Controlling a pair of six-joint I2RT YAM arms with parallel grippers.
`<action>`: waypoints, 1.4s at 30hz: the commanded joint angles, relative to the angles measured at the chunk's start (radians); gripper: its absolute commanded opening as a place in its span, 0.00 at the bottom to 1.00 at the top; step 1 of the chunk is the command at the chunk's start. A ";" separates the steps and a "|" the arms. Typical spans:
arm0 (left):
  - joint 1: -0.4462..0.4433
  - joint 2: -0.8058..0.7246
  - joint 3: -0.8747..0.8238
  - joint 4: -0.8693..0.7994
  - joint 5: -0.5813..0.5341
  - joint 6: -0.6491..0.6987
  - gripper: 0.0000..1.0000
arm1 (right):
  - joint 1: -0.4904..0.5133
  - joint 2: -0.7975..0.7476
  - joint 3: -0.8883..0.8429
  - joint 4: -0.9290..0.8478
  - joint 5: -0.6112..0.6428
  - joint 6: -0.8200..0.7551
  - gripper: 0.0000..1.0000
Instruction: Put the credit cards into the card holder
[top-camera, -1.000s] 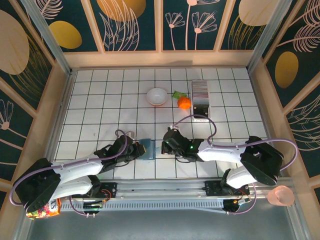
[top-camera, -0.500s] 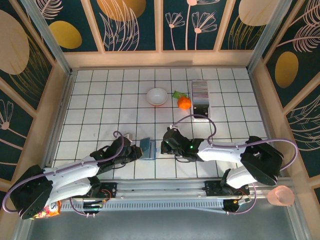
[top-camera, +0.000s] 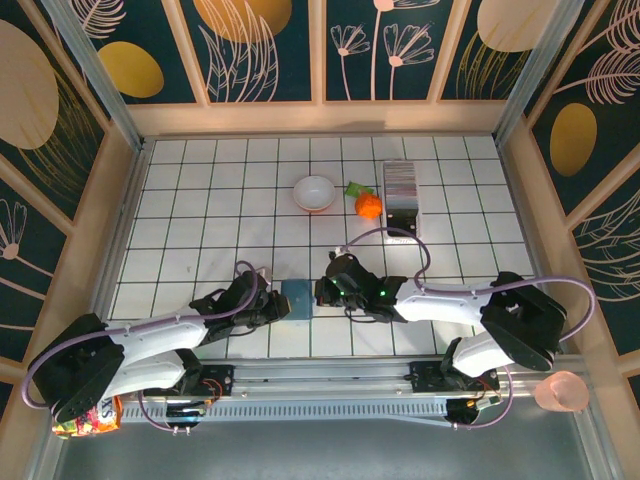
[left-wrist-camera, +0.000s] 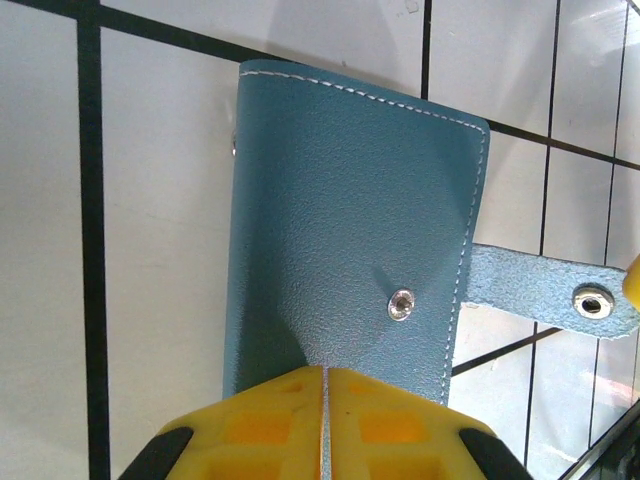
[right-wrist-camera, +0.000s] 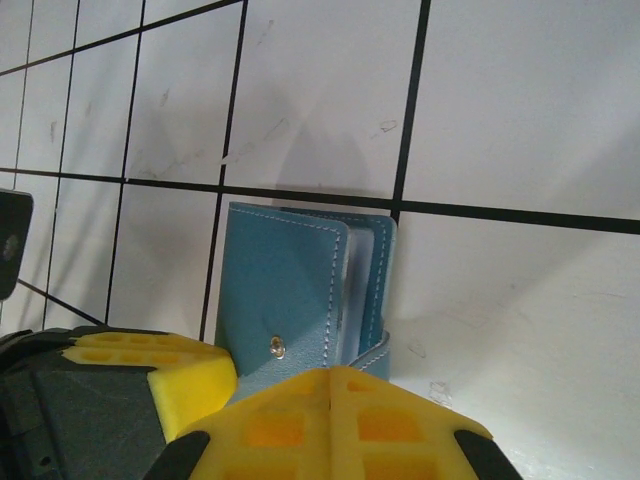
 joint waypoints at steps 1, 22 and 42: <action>-0.002 0.019 0.004 0.011 0.016 0.019 0.10 | -0.005 0.031 0.032 0.058 -0.016 0.024 0.00; -0.002 -0.006 -0.074 0.037 -0.004 -0.018 0.09 | 0.008 0.229 0.100 0.211 -0.107 0.099 0.00; -0.003 -0.016 -0.089 0.043 -0.008 -0.029 0.08 | 0.028 0.269 0.128 0.157 -0.102 0.096 0.00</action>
